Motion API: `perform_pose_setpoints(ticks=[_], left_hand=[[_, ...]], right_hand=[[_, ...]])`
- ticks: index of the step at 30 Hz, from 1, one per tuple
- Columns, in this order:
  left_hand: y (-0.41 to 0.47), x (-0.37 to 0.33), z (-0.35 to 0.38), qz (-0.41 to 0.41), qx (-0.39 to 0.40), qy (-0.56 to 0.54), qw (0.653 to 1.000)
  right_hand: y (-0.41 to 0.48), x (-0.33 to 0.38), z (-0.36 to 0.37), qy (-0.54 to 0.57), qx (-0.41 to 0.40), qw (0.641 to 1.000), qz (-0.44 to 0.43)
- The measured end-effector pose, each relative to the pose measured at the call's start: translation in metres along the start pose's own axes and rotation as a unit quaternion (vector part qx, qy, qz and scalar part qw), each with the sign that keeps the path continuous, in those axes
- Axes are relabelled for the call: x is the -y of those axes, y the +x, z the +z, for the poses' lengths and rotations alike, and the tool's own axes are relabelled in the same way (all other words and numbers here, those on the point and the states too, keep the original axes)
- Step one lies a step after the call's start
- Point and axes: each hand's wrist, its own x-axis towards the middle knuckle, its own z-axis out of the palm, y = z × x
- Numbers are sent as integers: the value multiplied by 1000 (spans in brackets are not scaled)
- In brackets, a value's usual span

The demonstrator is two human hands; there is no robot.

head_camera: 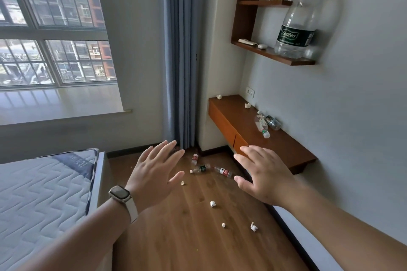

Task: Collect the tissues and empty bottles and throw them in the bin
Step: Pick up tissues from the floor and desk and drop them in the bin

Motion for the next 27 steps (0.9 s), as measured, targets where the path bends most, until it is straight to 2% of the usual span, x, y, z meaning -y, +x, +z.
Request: perform_pose_setpoints(ticks=[6, 12, 19, 27], left_hand=[[47, 32, 33, -10, 17, 23, 1000], [134, 54, 58, -13, 26, 35, 999], [235, 78, 77, -11, 0, 53, 999], [292, 122, 115, -9, 24, 37, 999]], right_hand=[[62, -25, 45, 22, 25, 999, 0], [135, -73, 72, 43, 36, 998, 13], [215, -132, 97, 48, 30, 998, 9], [288, -150, 130, 53, 61, 997, 9]])
